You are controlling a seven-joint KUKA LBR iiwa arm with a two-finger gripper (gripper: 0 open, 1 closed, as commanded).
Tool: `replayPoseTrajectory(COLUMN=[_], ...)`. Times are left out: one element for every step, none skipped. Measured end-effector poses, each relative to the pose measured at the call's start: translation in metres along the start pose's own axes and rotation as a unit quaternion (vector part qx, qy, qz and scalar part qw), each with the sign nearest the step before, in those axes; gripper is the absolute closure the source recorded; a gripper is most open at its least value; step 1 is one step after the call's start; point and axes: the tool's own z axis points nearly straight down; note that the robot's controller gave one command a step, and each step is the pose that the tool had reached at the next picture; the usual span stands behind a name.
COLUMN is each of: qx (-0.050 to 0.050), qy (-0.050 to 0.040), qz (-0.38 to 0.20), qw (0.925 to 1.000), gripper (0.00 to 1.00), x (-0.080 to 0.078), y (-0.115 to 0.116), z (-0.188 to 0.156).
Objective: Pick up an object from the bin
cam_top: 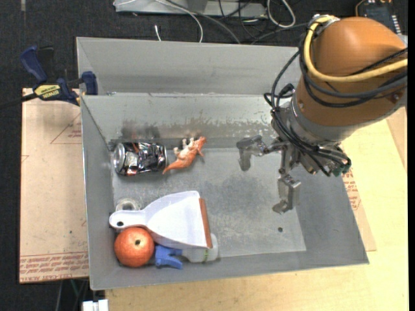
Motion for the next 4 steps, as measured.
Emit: replayPoseTrajectory(qx=[0.0, 0.0, 0.0, 0.001], qy=[0.0049, -0.0024, -0.002, -0.0064], qz=[0.217, 0.045, 0.045, 0.078], qw=[0.9763, 0.999, 0.999, 0.9969], gripper=[0.0, 0.0, 0.0, 0.0], x=[0.013, -0.055, -0.055, -0.101], y=[-0.033, -0.029, -0.028, -0.061], z=[0.036, 0.028, 0.028, -0.026])
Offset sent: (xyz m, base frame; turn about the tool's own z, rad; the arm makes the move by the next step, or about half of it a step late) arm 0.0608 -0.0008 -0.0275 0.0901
